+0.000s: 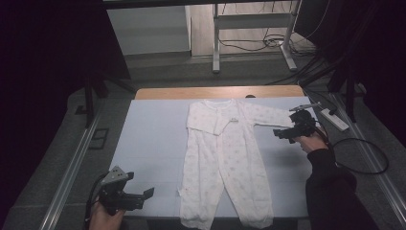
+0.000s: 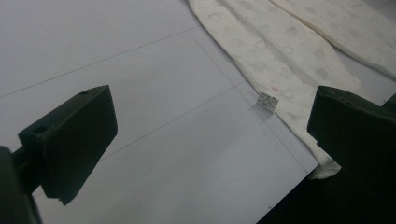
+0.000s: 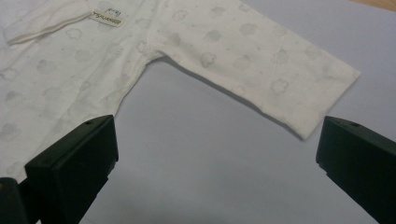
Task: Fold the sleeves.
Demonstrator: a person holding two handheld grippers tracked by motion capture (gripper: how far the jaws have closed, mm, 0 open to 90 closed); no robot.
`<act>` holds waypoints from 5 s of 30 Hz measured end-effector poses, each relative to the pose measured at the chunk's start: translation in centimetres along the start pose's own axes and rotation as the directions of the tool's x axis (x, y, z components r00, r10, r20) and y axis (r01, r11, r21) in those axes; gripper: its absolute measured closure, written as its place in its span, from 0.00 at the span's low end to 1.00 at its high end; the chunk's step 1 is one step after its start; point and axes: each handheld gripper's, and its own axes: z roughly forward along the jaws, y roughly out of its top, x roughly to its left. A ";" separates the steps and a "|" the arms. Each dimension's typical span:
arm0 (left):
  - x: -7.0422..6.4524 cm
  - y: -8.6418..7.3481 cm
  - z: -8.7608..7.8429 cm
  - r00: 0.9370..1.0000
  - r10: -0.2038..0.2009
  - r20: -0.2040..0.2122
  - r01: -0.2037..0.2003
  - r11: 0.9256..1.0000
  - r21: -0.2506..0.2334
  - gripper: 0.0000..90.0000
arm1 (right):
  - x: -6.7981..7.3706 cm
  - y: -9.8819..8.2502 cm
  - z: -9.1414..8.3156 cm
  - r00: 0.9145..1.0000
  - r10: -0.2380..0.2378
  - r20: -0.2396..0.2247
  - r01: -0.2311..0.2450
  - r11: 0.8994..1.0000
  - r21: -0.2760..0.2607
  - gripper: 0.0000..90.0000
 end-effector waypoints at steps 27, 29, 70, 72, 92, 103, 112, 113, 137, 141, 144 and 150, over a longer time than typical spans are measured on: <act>0.2 0.0 0.0 1.000 -0.008 0.008 0.008 1.000 -0.002 0.01 | -3.9 3.0 4.1 0.997 0.055 0.048 -0.059 0.994 0.090 0.00; 0.2 0.0 0.0 1.000 -0.010 0.009 0.010 1.000 -0.002 0.01 | -4.2 3.2 4.3 0.996 0.056 0.070 -0.063 0.992 0.106 0.00; 0.2 0.0 0.1 1.000 -0.018 0.013 0.018 1.000 0.004 0.01 | -9.7 3.4 7.7 0.962 0.160 0.220 -0.208 0.954 0.217 0.02; 0.2 0.0 0.1 1.000 -0.016 0.013 0.016 1.000 0.005 0.01 | -9.9 3.1 7.9 0.961 0.163 0.223 -0.213 0.951 0.224 0.02; 0.0 0.1 0.1 1.000 0.005 0.007 -0.006 1.000 0.014 0.02 | -7.9 2.7 7.2 0.968 0.179 0.176 -0.211 0.960 0.184 0.62; -0.1 0.1 0.1 1.000 0.013 0.006 -0.013 1.000 0.014 0.02 | -6.8 2.7 7.3 0.977 0.168 0.129 -0.189 0.967 0.173 0.95; 0.0 0.1 0.1 1.000 0.007 0.013 -0.007 1.000 0.011 0.03 | -6.3 3.1 7.1 0.979 0.140 0.148 -0.165 0.971 0.172 0.96; 0.0 0.1 0.1 1.000 0.007 0.013 -0.007 1.000 0.011 0.03 | -6.2 3.2 6.9 0.980 0.132 0.148 -0.156 0.974 0.165 0.96; 0.1 0.2 0.2 1.000 -0.004 0.014 0.004 1.000 0.012 0.03 | -0.7 6.1 5.8 1.000 -0.005 0.023 0.003 0.998 0.055 0.96; 0.2 0.2 0.2 1.000 -0.006 0.014 0.006 1.000 0.014 0.03 | 0.5 6.4 6.1 0.999 -0.034 0.005 0.034 0.998 0.052 0.96; 0.1 0.2 0.3 1.000 -0.005 0.011 0.005 1.000 0.015 0.03 | 1.4 6.7 6.2 0.998 -0.057 -0.010 0.058 0.997 0.053 0.96; 0.2 0.2 0.2 1.000 -0.010 0.014 0.010 1.000 0.013 0.03 | 3.0 7.5 6.2 0.996 -0.073 -0.045 0.075 0.997 0.029 0.96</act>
